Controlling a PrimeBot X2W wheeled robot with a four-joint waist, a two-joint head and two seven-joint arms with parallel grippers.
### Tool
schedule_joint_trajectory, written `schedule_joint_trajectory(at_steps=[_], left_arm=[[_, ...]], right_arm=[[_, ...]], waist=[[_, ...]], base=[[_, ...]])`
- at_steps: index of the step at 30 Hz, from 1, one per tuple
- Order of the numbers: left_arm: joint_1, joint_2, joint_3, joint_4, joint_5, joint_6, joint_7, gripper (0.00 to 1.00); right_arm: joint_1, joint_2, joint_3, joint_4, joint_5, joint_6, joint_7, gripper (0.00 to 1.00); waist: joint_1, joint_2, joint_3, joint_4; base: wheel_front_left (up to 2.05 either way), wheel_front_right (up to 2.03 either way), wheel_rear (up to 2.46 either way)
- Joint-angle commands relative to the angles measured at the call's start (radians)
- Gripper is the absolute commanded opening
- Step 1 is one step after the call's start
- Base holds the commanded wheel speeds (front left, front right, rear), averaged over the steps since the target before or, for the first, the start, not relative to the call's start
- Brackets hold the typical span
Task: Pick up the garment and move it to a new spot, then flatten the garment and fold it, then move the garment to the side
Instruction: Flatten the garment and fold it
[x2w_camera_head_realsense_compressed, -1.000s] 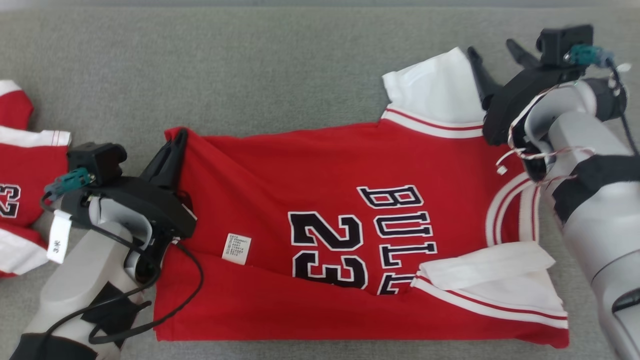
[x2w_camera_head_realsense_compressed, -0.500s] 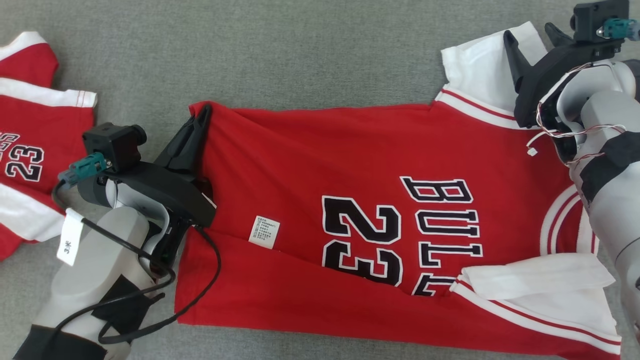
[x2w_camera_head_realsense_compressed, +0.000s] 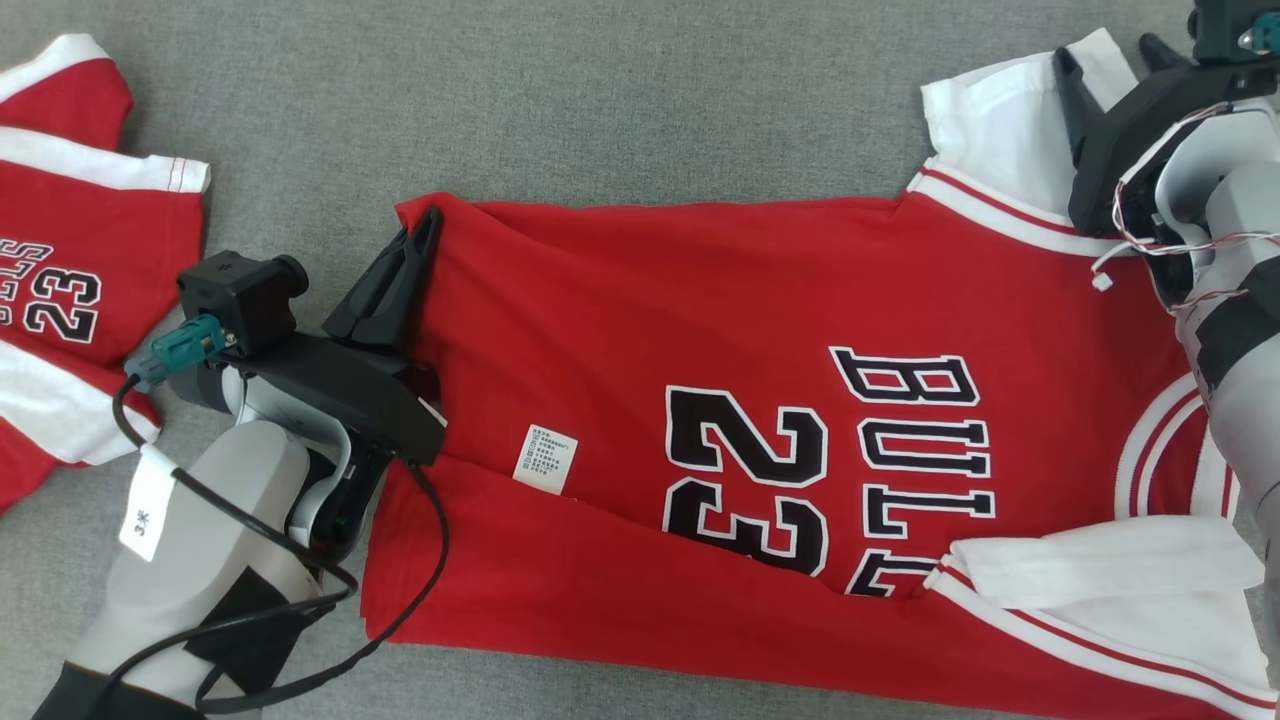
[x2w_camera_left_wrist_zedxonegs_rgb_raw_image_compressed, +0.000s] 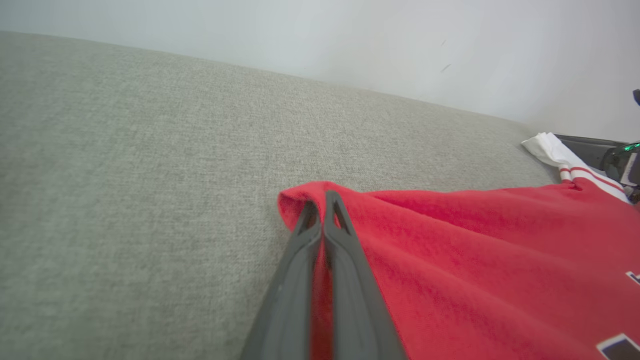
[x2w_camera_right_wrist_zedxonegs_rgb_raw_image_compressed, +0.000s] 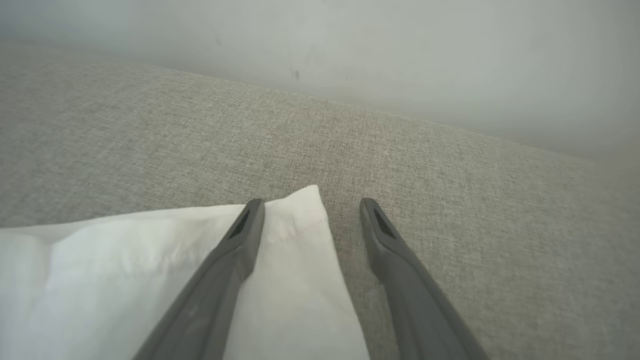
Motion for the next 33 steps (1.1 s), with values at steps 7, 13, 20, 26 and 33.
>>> schedule_joint_trajectory(at_steps=[7, 13, 20, 26, 33], left_arm=[[0.022, 0.018, -0.001, -0.018, -0.001, 0.013, 0.004, 0.0], [0.031, 0.031, 0.016, -0.016, -0.014, 0.025, 0.0, 0.0], [0.062, 0.04, 0.031, 0.0, -0.027, 0.028, -0.004, 0.0], [0.094, 0.051, 0.049, 0.014, -0.035, 0.023, -0.004, 0.0], [0.143, 0.063, 0.043, 0.0, -0.027, 0.019, -0.006, 0.0]], right_arm=[[0.021, 0.013, -0.058, 0.01, -0.076, -0.002, -0.001, 0.0], [0.009, 0.024, -0.109, 0.005, -0.136, -0.002, -0.07, 0.0], [0.038, 0.025, -0.131, 0.005, -0.136, -0.002, -0.167, 0.0], [0.087, 0.032, -0.113, -0.001, -0.067, -0.002, -0.208, 0.0], [0.193, 0.036, -0.018, -0.126, 0.118, -0.002, -0.222, 0.0]], waist=[[0.0001, 0.0, -0.006, -0.004], [0.0001, 0.0, -0.041, -0.024], [0.0001, 0.0, -0.094, -0.045], [0.0001, 0.0, -0.14, -0.071], [0.0001, 0.0, -0.194, -0.101]], base=[[0.0, 0.0, 0.0], [0.0, 0.0, 0.0], [0.0, 0.0, 0.0], [0.0, 0.0, 0.0], [0.0, 0.0, 0.0]])
